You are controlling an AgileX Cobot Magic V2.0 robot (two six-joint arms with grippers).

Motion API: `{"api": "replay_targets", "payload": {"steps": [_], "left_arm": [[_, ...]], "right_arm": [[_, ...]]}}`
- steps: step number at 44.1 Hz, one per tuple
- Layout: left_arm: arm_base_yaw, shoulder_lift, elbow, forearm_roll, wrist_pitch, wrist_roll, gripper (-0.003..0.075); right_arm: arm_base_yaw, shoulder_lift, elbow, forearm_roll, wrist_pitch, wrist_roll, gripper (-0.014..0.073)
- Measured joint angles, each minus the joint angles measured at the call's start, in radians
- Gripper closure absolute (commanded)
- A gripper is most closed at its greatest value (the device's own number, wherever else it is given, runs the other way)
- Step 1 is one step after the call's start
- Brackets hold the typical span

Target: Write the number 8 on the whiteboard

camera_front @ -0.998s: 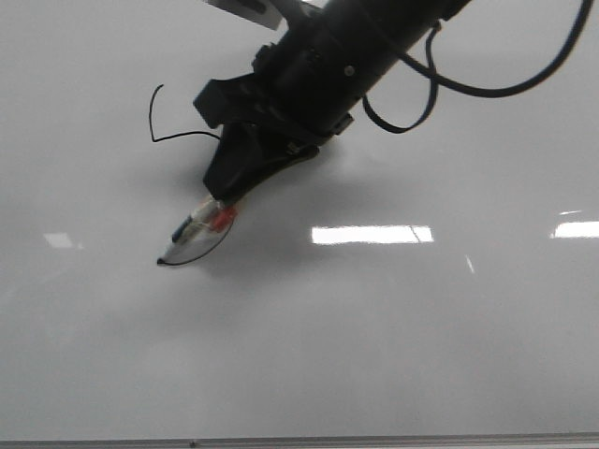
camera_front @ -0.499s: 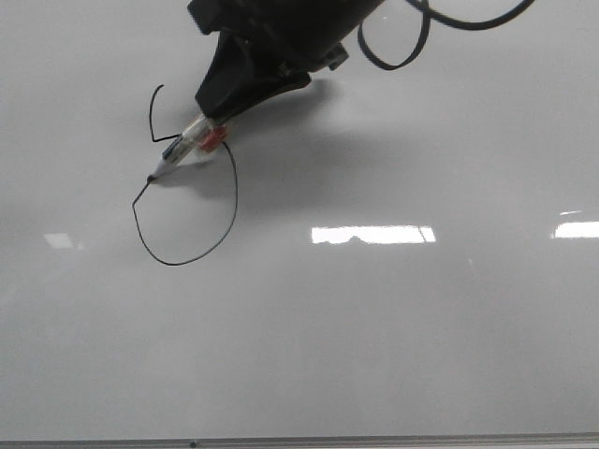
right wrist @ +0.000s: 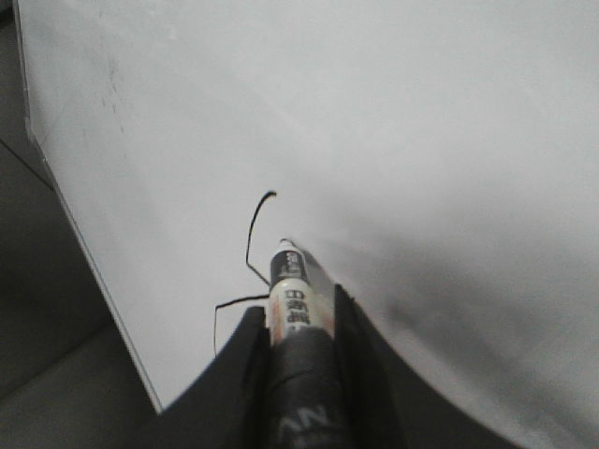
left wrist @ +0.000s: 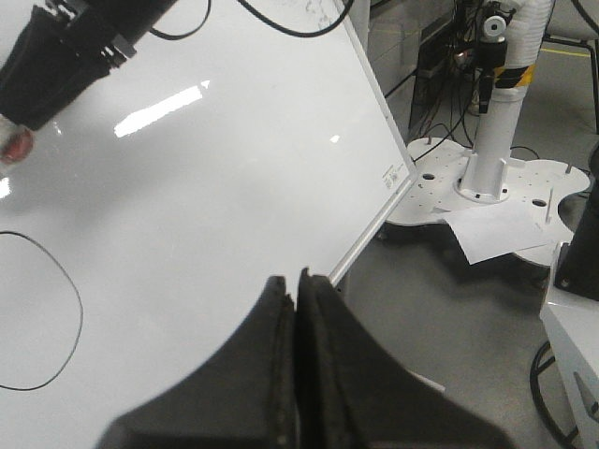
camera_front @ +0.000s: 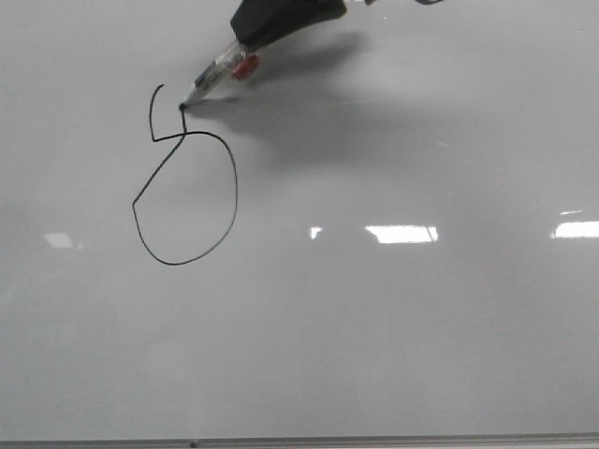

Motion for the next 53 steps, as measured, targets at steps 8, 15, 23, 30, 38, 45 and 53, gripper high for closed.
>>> {"api": "replay_targets", "payload": {"steps": [8,15,23,30,38,45,53], "left_arm": [[0.000,0.000,0.000,0.000,0.000,0.000,0.0741],[0.000,0.000,0.000,0.000,0.000,0.000,0.0741],[0.000,0.000,0.000,0.000,0.000,0.000,0.0741],[0.000,0.000,0.000,0.000,0.000,0.000,0.0741],[0.000,0.000,0.000,-0.024,-0.009,0.000,0.0661],[0.000,0.072,-0.055,-0.079,0.052,0.000,0.0346],[0.000,0.150,-0.186,-0.075,0.176,-0.001,0.0207]], "right_arm": [[0.002,0.035,-0.091,0.000,0.017,-0.002,0.0655],[0.044,0.091,-0.127,-0.018,0.055,0.001,0.0655],[0.075,0.076,-0.125,-0.074,0.132,0.006,0.0655],[0.075,-0.062,-0.127,-0.066,0.278,-0.003,0.0655],[0.082,-0.132,-0.131,-0.060,0.543,-0.046,0.0655],[0.176,-0.139,-0.123,-0.200,0.560,-0.046,0.0655],[0.318,-0.150,-0.119,-0.400,0.575,0.084,0.0655]]}}
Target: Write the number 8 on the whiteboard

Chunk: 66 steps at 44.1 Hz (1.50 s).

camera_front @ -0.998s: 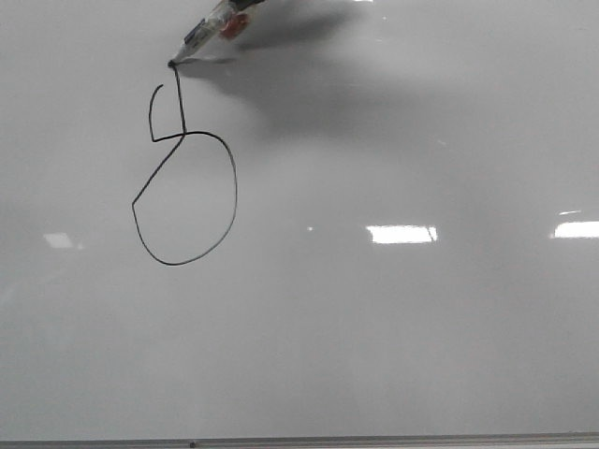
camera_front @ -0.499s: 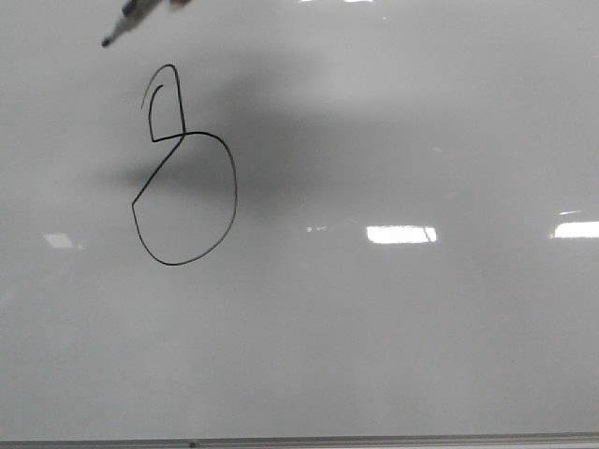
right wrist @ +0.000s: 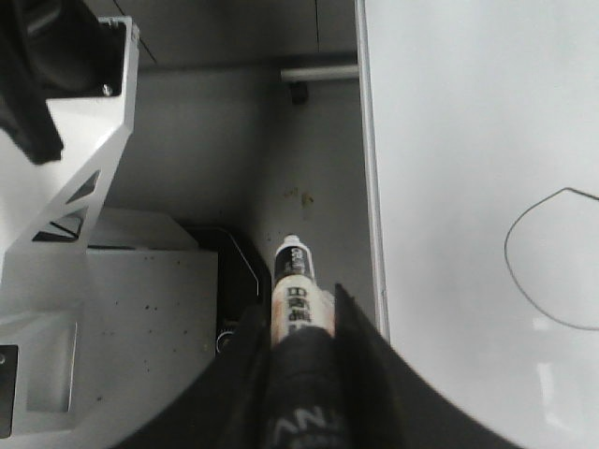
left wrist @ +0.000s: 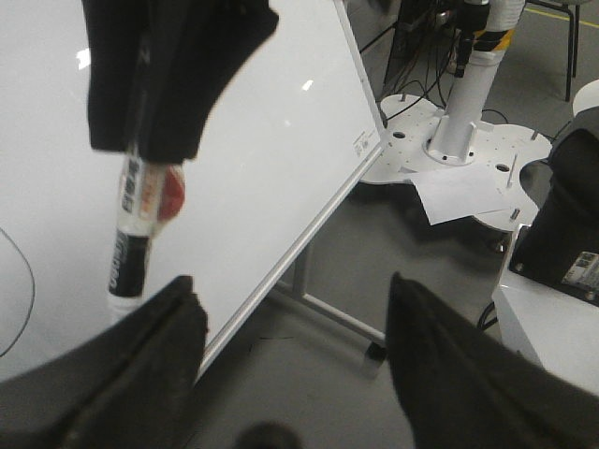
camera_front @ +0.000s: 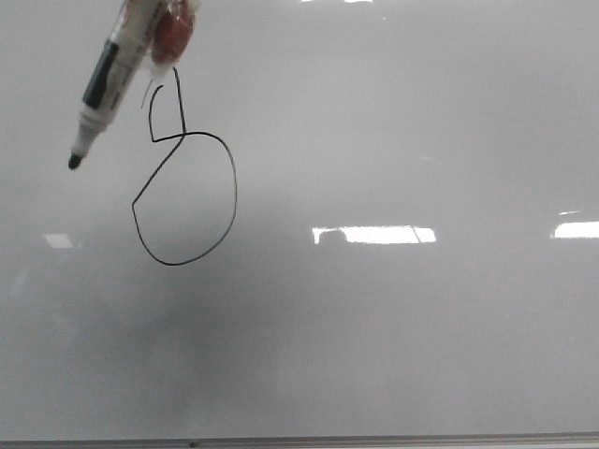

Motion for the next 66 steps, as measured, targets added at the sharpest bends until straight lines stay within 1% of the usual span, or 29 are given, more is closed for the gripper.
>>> {"api": "replay_targets", "payload": {"steps": [7,16,21,25,36,47,49,52,55,59,60,63,64,66], "left_arm": [[0.000,0.035,-0.072,0.049,0.143,0.000,0.0207],[0.002,0.092,-0.086,0.059,0.186,0.000,0.0207],[0.002,0.114,-0.086,0.060,0.218,0.000,0.0217],[0.002,0.118,-0.086,0.060,0.248,0.000,0.0274],[0.002,0.118,-0.086,0.054,0.259,0.000,0.0518],[0.002,0.118,-0.086,0.029,0.249,0.012,0.0721],[0.002,0.118,-0.086,0.026,0.248,0.020,0.0740],[0.002,0.118,-0.086,0.026,0.248,0.026,0.0741],[0.002,0.118,-0.086,0.026,0.246,0.027,0.0741],[0.002,0.118,-0.086,0.024,0.244,0.028,0.0741],[0.002,0.118,-0.086,0.022,0.242,0.028,0.0741],[0.002,0.118,-0.086,0.020,0.228,0.024,0.0741],[0.002,0.118,-0.086,0.020,0.227,0.022,0.0741],[0.002,0.118,-0.086,0.020,0.219,0.015,0.0741]], "right_arm": [[0.094,-0.034,0.002,-0.037,0.002,0.031,0.0655],[0.230,-0.083,0.002,-0.037,0.004,0.035,0.0655],[0.273,-0.097,0.002,-0.031,0.006,0.035,0.0655],[0.280,-0.106,0.002,-0.031,0.006,0.035,0.0655],[0.280,-0.118,0.002,-0.031,0.005,0.035,0.0655],[0.280,-0.118,0.002,-0.034,-0.010,0.035,0.0652],[0.278,-0.118,0.002,-0.034,-0.010,0.035,0.0640],[0.278,-0.118,0.002,-0.034,-0.011,0.035,0.0585],[0.278,-0.118,0.002,-0.034,-0.011,0.038,0.0489],[0.278,-0.118,0.002,-0.034,-0.013,0.042,0.0301],[0.278,-0.118,0.002,-0.035,-0.013,0.044,0.0239],[0.278,-0.118,0.002,-0.031,-0.014,0.044,0.0106],[0.278,-0.118,0.002,-0.029,-0.012,0.046,0.0084],[0.278,-0.118,0.002,-0.026,-0.005,0.046,0.0069]]}}
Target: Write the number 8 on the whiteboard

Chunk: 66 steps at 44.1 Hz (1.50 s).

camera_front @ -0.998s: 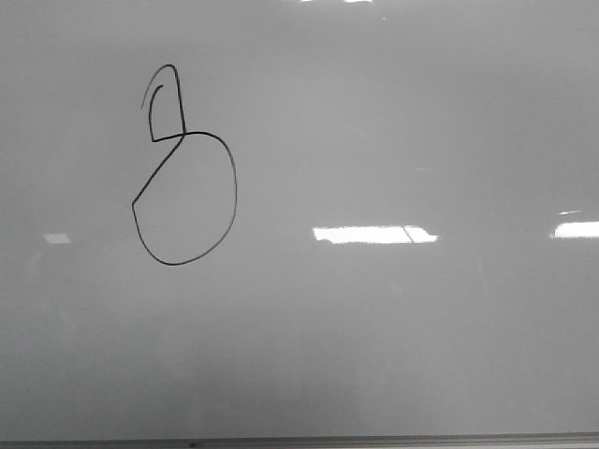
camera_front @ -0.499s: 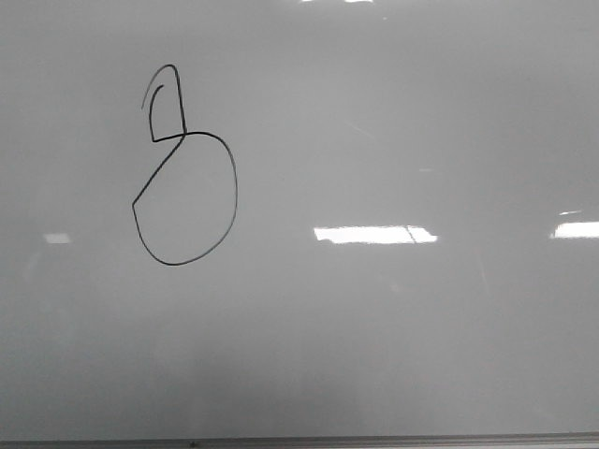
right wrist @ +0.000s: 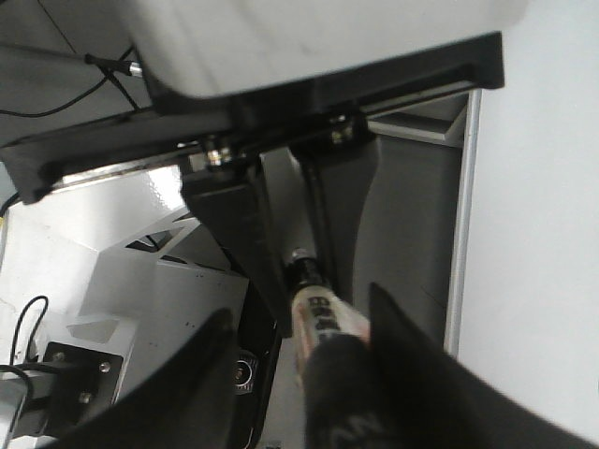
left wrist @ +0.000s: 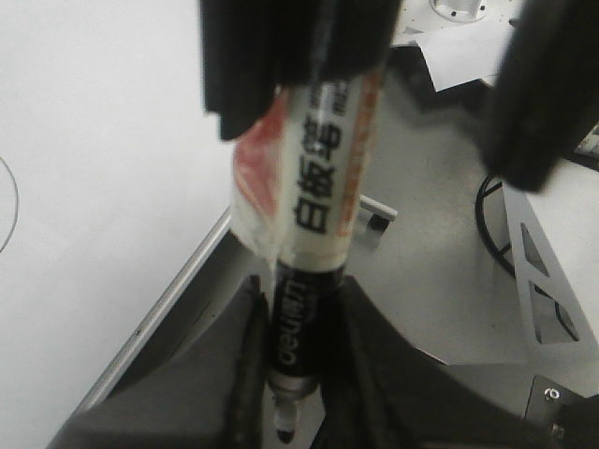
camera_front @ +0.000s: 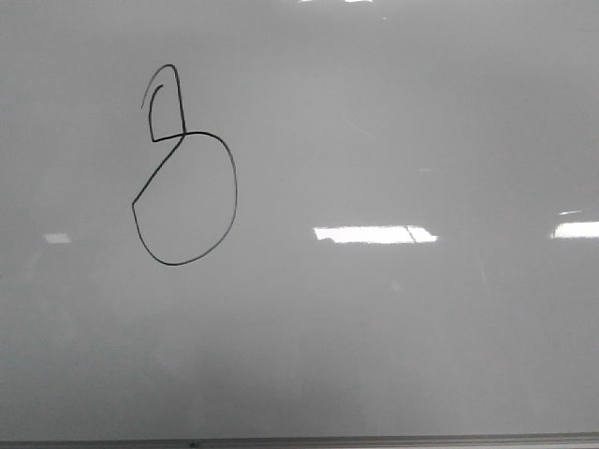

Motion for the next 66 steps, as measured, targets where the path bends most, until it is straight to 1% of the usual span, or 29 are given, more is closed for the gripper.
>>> {"api": "replay_targets", "payload": {"steps": [4,8,13,16,19,22,26,29,35,40,42,43,46,52,60,66], "left_arm": [[0.004,0.004,0.000,0.000,-0.001,-0.025,0.0741],[0.021,0.016,0.004,0.015,-0.001,-0.071,0.0741],[0.062,0.041,0.010,0.064,0.027,-0.138,0.0741],[0.105,0.063,0.012,0.104,0.047,-0.183,0.0741],[0.152,0.081,0.012,0.152,0.055,-0.233,0.0741],[0.209,0.093,0.012,0.208,0.060,-0.295,0.0741],[0.308,0.103,0.012,0.307,0.063,-0.379,0.0741],[0.390,0.105,0.012,0.372,0.066,-0.418,0.0741],[0.579,0.143,0.012,0.446,0.066,-0.446,0.0741],[0.710,0.216,0.012,0.460,0.041,-0.452,0.0741],[0.757,0.248,0.012,0.460,0.023,-0.452,0.0741],[0.775,0.264,0.012,0.460,0.014,-0.452,0.0741],[0.824,0.314,0.012,0.458,-0.025,-0.452,0.0741],[0.864,0.406,0.012,0.452,-0.138,-0.452,0.0741],[0.871,0.552,0.012,0.450,-0.277,-0.460,0.0741],[0.918,0.669,-0.024,0.450,-0.343,-0.518,0.0741]], "right_arm": [[-0.002,-0.006,0.000,-0.005,0.007,0.003,0.0069],[-0.032,-0.035,0.000,-0.016,0.010,0.031,0.0069],[-0.122,-0.100,0.014,-0.051,0.010,0.092,0.0069],[-0.189,-0.157,0.047,-0.067,0.010,0.129,0.0069],[-0.261,-0.232,0.116,-0.089,-0.004,0.166,0.0072],[-0.329,-0.314,0.206,-0.106,-0.046,0.203,0.0098],[-0.418,-0.452,0.370,-0.133,-0.127,0.270,0.0172],[-0.464,-0.565,0.506,-0.139,-0.190,0.325,0.0247],[-0.530,-0.827,0.803,-0.145,-0.315,0.418,0.0450],[-0.561,-1.027,0.997,-0.145,-0.411,0.462,0.0625],[-0.565,-1.105,1.058,-0.145,-0.446,0.474,0.0672],[-0.567,-1.136,1.084,-0.145,-0.462,0.475,0.0661],[-0.568,-1.231,1.159,-0.145,-0.512,0.481,0.0665],[-0.568,-1.358,1.242,-0.145,-0.567,0.483,0.0665],[-0.568,-1.390,1.271,-0.145,-0.571,0.483,0.0665],[-0.568,-1.392,1.273,-0.145,-0.571,0.487,0.0665]]}}
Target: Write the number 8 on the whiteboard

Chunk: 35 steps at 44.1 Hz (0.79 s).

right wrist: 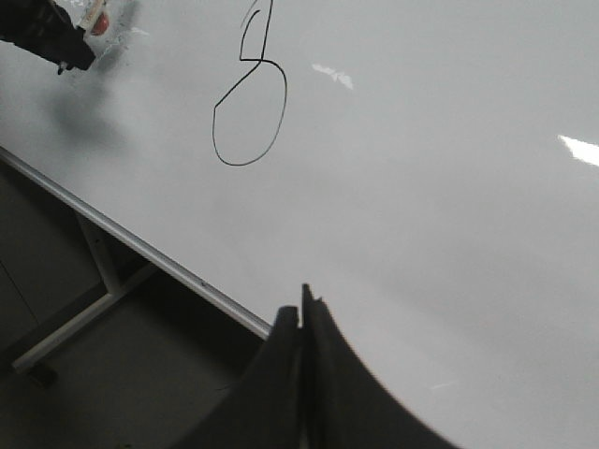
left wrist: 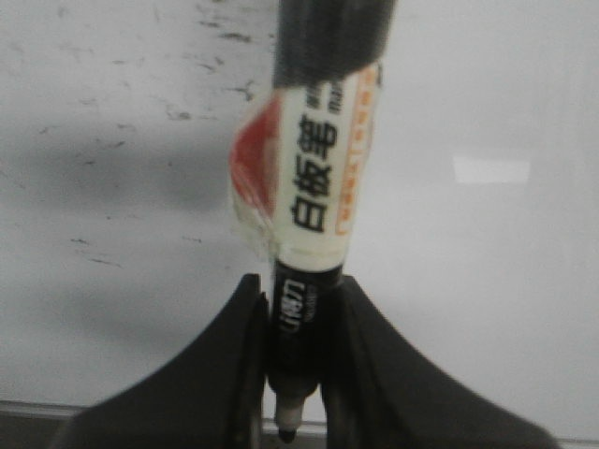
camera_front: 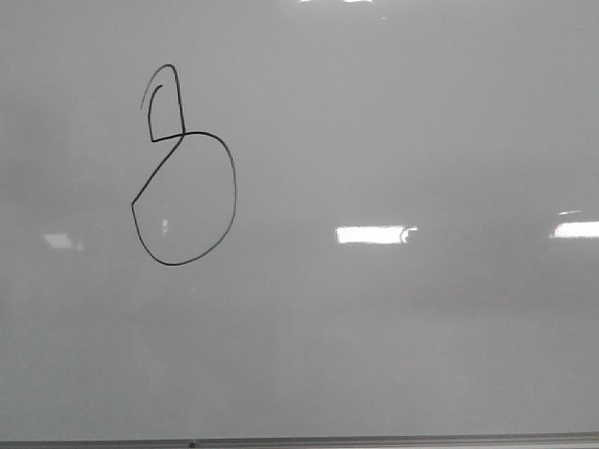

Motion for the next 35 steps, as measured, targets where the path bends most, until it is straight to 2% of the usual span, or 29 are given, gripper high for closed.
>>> {"api": "replay_targets", "payload": {"steps": [10,16,35], "left_arm": [[0.028,0.125,-0.051,-0.001,-0.090,-0.021,0.0740],[0.028,0.168,-0.073,-0.008,-0.093,-0.021,0.0731],[0.028,0.172,-0.082,-0.013,-0.073,-0.021,0.0492]], "right_arm": [[0.000,-0.002,0.000,0.000,0.000,0.000,0.0665],[0.000,-0.002,0.000,0.000,0.000,0.000,0.0665],[0.000,-0.002,0.000,0.000,0.000,0.000,0.0665]]}}
